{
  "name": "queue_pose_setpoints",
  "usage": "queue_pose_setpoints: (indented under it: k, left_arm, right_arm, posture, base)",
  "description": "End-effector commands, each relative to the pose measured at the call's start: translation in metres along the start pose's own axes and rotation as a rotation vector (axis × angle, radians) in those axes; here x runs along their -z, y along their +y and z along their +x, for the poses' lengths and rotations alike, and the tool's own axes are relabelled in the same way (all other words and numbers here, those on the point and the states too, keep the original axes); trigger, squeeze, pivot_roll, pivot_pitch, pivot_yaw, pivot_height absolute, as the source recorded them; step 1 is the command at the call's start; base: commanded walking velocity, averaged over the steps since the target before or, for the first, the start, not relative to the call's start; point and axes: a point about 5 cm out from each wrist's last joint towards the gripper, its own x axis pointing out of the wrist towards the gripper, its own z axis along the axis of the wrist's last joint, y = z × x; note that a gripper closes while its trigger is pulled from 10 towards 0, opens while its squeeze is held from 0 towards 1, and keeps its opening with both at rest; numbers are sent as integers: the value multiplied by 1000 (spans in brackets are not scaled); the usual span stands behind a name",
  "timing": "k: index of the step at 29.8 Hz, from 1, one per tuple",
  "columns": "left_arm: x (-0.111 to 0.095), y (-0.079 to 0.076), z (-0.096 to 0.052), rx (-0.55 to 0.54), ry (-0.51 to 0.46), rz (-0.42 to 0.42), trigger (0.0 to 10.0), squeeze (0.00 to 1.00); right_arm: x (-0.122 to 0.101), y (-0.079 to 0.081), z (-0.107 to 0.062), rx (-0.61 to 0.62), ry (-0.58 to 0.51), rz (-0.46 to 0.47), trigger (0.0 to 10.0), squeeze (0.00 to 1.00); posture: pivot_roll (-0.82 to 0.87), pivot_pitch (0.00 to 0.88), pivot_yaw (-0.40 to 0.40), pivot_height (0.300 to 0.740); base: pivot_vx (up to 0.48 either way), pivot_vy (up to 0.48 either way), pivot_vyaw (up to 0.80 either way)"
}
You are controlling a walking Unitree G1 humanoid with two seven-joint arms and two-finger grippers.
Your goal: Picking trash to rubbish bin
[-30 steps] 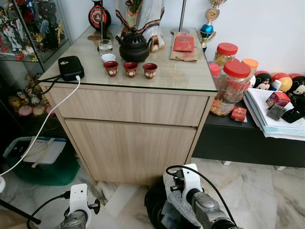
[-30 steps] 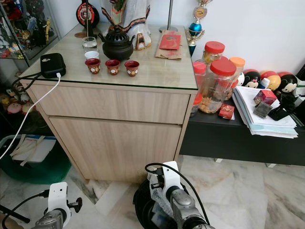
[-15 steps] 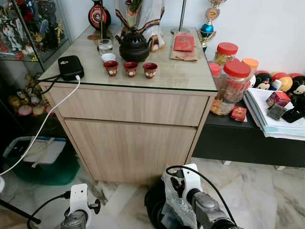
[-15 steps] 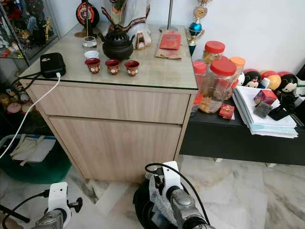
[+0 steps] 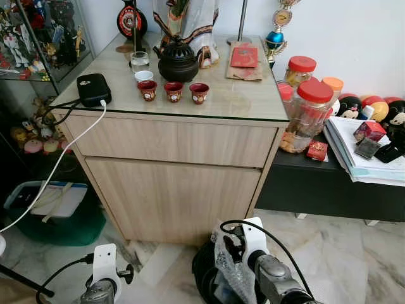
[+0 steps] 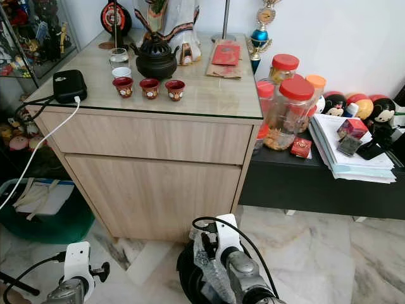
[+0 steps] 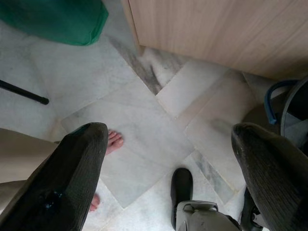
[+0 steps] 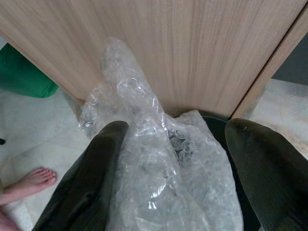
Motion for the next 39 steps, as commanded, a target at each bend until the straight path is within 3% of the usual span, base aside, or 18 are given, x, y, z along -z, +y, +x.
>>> queue_pose_setpoints:
  k: [1, 8, 9, 10, 18, 30, 39]
  left_arm:
    - [-1, -2, 0, 11, -4, 11, 10000, 0]
    - [-1, -2, 0, 11, -5, 13, 10000, 0]
    - [-1, -2, 0, 12, -5, 14, 10000, 0]
    - [-1, -2, 0, 12, -5, 15, 10000, 0]
    - [-2, -2, 0, 12, -5, 19, 10000, 0]
    - [-2, -2, 1, 17, -3, 23, 10000, 0]
    - [-3, -3, 1, 17, -2, 23, 10000, 0]
  right_arm:
    - [-4, -1, 1, 1, 0, -11, 10000, 1000]
    - [-1, -2, 0, 9, 15, -22, 10000, 1000]
    - [0, -2, 0, 6, 21, -28, 10000, 153]
    - [1, -1, 0, 5, 28, -36, 10000, 0]
    - [14, -4, -2, 38, 127, -9, 10000, 0]
    - [15, -4, -1, 38, 161, 62, 10000, 0]
    - [21, -2, -2, 28, 242, -39, 10000, 0]
  posture:
    - [68, 33, -54, 740]
    - [67, 32, -53, 740]
    - [67, 32, -53, 740]
    - [67, 31, -53, 740]
    - [67, 31, -53, 740]
    - [69, 28, -51, 740]
    - [70, 29, -52, 740]
  base:
    - [0, 0, 0]
    - [0, 0, 0]
    - [0, 0, 0]
    - [0, 0, 0]
    - [0, 0, 0]
    - [0, 0, 0]
    - [0, 0, 0]
